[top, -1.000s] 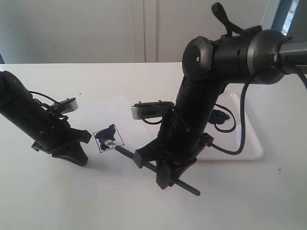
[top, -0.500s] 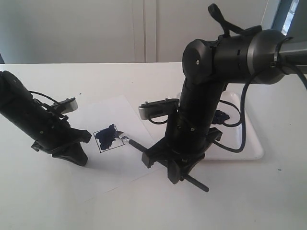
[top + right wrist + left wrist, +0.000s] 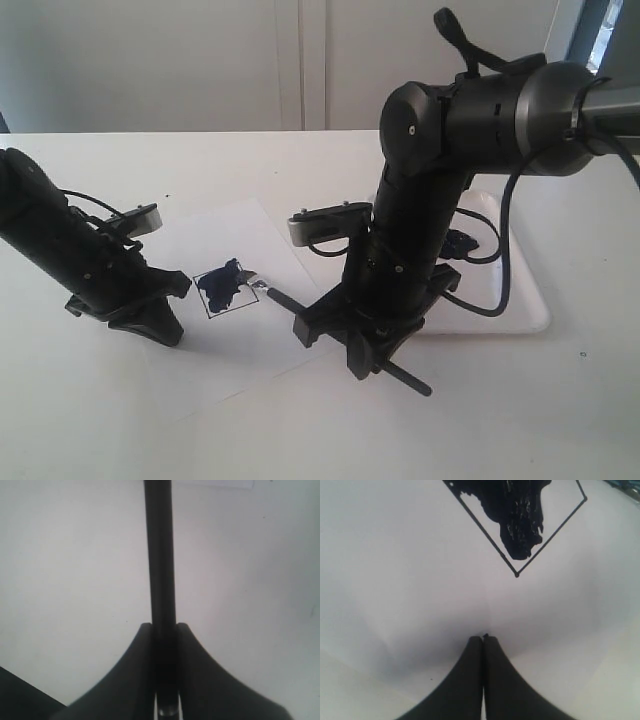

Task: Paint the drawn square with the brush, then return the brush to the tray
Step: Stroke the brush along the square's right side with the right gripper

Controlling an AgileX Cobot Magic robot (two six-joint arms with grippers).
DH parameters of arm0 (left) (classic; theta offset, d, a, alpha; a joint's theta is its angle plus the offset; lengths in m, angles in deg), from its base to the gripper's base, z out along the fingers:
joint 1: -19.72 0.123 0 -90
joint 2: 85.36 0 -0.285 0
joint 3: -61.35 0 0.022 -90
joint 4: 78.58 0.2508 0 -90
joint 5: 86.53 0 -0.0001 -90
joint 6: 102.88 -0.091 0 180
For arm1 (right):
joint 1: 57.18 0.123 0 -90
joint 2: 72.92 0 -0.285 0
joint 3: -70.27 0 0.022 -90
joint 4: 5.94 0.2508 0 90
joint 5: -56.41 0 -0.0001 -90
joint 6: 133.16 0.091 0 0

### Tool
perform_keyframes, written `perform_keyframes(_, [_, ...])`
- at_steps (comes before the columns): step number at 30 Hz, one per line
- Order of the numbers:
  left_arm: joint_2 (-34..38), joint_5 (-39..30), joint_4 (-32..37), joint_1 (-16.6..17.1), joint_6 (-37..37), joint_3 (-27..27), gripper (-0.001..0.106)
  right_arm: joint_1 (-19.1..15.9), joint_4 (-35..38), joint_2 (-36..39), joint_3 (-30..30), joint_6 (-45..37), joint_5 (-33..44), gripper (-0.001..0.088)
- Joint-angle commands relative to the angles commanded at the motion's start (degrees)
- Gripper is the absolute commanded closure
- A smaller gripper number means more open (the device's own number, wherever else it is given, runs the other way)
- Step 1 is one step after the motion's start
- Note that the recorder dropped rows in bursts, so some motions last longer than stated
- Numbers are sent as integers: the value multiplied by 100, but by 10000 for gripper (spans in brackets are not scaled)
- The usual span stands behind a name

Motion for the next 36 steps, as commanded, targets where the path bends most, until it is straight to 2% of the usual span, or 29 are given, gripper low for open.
perform_keyframes(10, [43, 130, 0, 1, 155, -11, 1053, 0, 0, 0, 0, -23, 364, 868])
perform_keyframes(36, [42, 95, 0, 1, 155, -11, 1053, 0, -35, -272, 0, -23, 442, 868])
